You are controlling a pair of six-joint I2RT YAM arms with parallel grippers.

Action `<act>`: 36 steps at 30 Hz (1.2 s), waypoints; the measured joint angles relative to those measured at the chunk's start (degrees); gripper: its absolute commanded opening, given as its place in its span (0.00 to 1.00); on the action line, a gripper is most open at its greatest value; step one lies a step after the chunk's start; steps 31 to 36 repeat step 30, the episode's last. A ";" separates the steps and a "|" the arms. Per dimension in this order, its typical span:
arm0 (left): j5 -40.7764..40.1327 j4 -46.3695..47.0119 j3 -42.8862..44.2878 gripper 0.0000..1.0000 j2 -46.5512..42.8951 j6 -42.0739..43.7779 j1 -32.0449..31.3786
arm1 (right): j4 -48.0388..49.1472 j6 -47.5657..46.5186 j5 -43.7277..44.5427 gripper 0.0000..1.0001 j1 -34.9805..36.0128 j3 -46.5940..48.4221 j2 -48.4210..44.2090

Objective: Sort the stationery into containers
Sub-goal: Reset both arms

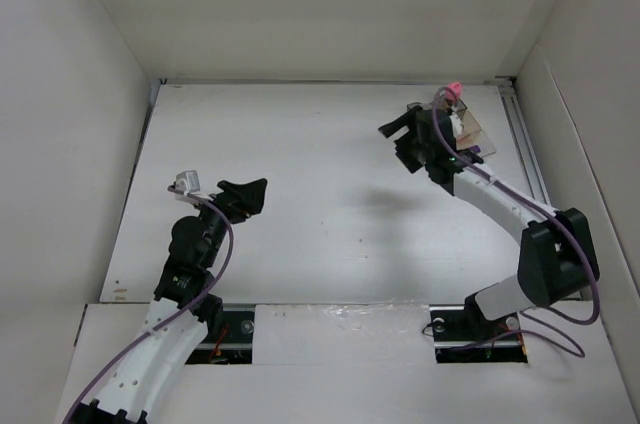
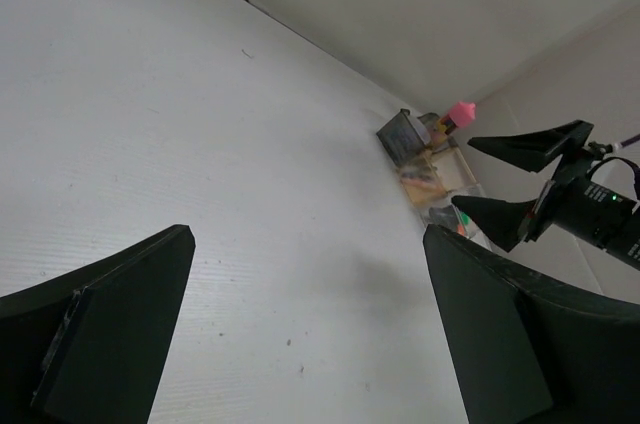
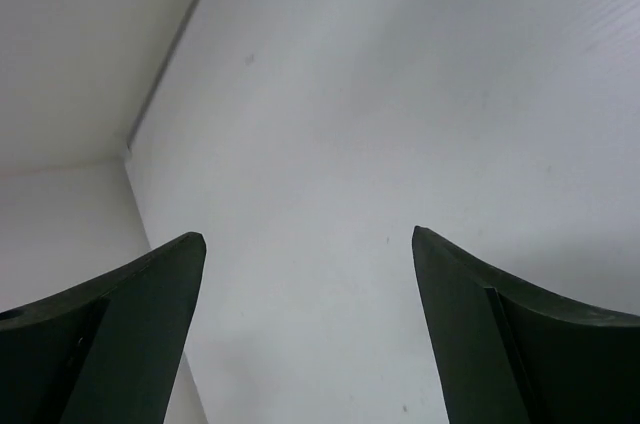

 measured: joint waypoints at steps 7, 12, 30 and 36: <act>-0.70 -0.76 0.04 1.00 0.55 -1.42 0.00 | 0.48 -5.99 -7.30 0.54 12.39 0.00 3.21; -1.66 -1.53 0.07 1.00 1.84 -3.39 0.00 | -0.11 -9.86 -13.16 0.00 19.74 0.48 4.15; -2.38 2.05 0.11 1.00 5.97 -6.62 0.00 | 0.04 -13.09 -14.84 0.28 27.85 1.51 7.52; -2.38 2.05 0.11 1.00 5.97 -6.62 0.00 | 0.04 -13.09 -14.84 0.28 27.85 1.51 7.52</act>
